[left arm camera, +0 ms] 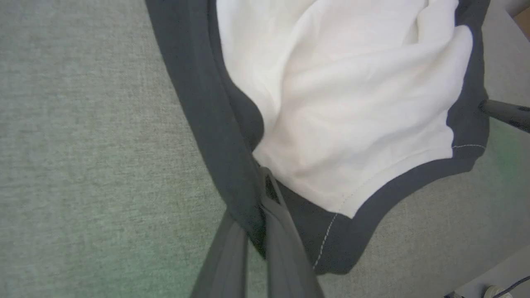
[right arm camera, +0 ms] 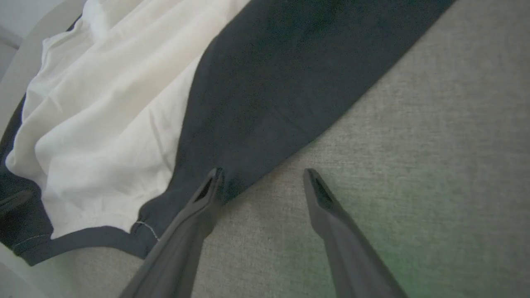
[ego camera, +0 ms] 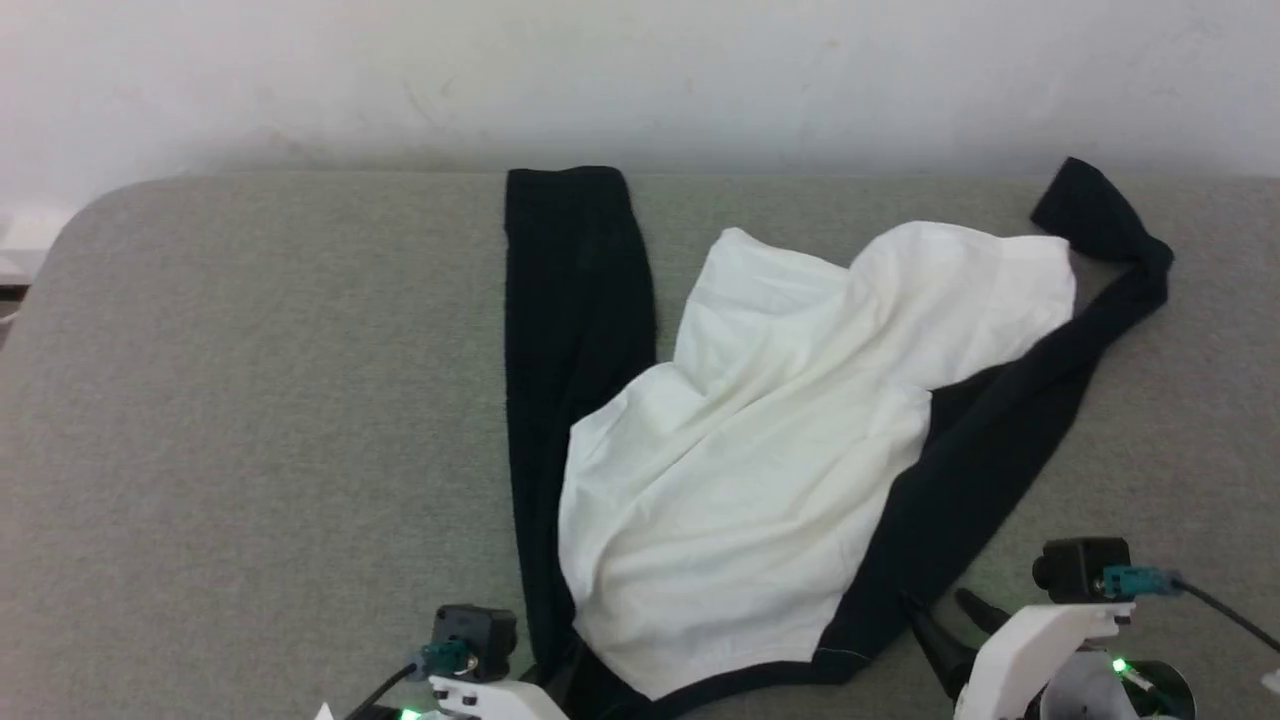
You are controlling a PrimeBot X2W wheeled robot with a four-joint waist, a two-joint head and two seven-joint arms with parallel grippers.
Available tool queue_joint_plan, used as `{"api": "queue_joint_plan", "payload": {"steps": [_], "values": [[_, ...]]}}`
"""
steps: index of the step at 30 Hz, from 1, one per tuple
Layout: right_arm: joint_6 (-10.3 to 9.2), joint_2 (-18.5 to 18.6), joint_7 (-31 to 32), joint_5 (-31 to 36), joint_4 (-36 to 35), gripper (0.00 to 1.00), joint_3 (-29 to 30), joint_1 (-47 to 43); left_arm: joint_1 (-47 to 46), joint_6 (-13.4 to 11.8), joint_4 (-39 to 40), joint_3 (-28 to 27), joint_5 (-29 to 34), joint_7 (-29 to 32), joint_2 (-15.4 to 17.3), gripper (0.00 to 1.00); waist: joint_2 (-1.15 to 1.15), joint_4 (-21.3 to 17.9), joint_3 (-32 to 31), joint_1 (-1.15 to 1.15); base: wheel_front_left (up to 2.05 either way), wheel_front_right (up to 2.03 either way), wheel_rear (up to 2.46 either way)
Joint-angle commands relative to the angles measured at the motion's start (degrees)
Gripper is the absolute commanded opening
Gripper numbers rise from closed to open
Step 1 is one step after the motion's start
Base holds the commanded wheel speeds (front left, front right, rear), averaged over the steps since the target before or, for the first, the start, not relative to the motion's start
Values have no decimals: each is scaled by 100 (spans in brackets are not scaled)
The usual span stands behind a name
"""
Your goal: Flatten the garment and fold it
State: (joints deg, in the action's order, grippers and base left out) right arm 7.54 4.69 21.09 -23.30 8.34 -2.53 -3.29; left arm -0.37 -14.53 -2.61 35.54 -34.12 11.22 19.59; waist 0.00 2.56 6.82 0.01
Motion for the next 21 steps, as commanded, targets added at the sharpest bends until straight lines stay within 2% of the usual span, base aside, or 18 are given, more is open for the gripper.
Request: {"api": "queue_joint_plan", "payload": {"steps": [1, 12, 13, 14, 15, 21], "values": [[-5, -34, 157, -50, 113, 100, 49, 133, -57, 43, 66, 58, 72, -45, -57, 0, 0, 213, -53, -1, 0, 0, 0], [-5, -135, 790, -51, 708, 100, 100, 356, -189, 74, 74, 228, 219, -219, -188, 0, 0, 487, 6, -1, 0, 0, 0], [-5, -138, 805, -48, 740, 46, 85, 361, -196, 77, 62, 230, 216, -233, -197, 0, 0, 486, 24, -1, 0, 0, 0], [-5, -140, 799, -46, 761, 13, 75, 371, -207, 84, 46, 231, 213, -248, -205, 0, 0, 486, 37, -1, 0, 0, 0], [-5, -142, 788, -49, 777, 0, 64, 379, -219, 93, 25, 229, 207, -264, -211, 0, 0, 483, 44, -1, 0, 0, 0], [-5, 65, 450, -243, 480, 0, -148, 366, -268, 193, -43, 183, 152, -376, -165, 0, 0, 371, -41, -1, 0, 0, 0]]}}
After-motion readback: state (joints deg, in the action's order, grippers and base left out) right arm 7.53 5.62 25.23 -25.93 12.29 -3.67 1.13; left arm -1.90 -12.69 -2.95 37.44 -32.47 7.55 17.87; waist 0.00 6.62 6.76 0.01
